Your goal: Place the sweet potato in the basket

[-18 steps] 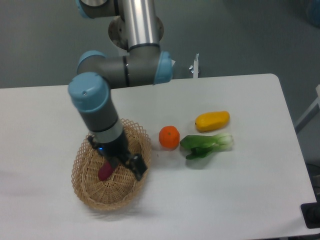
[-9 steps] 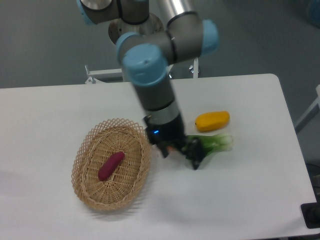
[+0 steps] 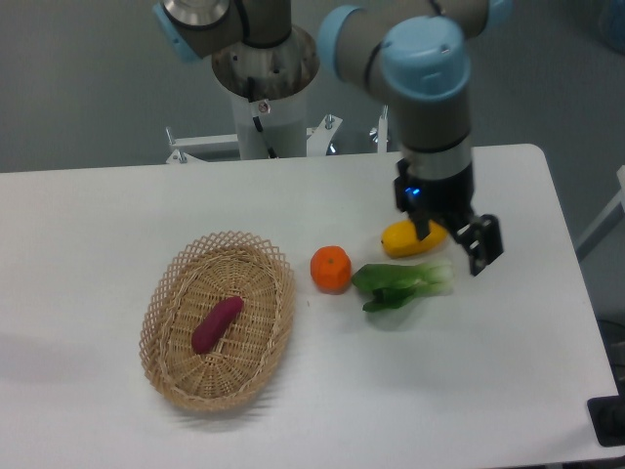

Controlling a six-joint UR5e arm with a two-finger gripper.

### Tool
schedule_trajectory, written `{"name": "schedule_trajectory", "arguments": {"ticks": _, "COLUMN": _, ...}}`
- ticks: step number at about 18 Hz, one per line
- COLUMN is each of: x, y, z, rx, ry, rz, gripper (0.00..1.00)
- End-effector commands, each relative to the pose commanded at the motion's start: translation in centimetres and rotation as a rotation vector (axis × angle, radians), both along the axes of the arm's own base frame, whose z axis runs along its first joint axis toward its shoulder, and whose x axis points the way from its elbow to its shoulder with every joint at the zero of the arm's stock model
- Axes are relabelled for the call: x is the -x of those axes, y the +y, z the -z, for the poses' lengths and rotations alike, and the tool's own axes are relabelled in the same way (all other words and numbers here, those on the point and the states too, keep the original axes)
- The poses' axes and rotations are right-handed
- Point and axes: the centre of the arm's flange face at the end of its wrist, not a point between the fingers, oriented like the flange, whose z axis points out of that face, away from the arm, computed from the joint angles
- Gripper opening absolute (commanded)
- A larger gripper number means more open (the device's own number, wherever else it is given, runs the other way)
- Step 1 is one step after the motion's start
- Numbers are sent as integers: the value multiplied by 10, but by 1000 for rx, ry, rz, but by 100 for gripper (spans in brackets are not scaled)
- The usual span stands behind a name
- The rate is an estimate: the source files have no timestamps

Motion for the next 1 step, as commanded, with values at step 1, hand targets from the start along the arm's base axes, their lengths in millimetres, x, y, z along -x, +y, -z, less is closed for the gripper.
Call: {"name": "schedule_trajectory", "arguments": {"ticks": 1, "x": -2, "y": -1, "z": 1, "rx": 0, "ry": -3, "rz": 0, "gripper": 100}}
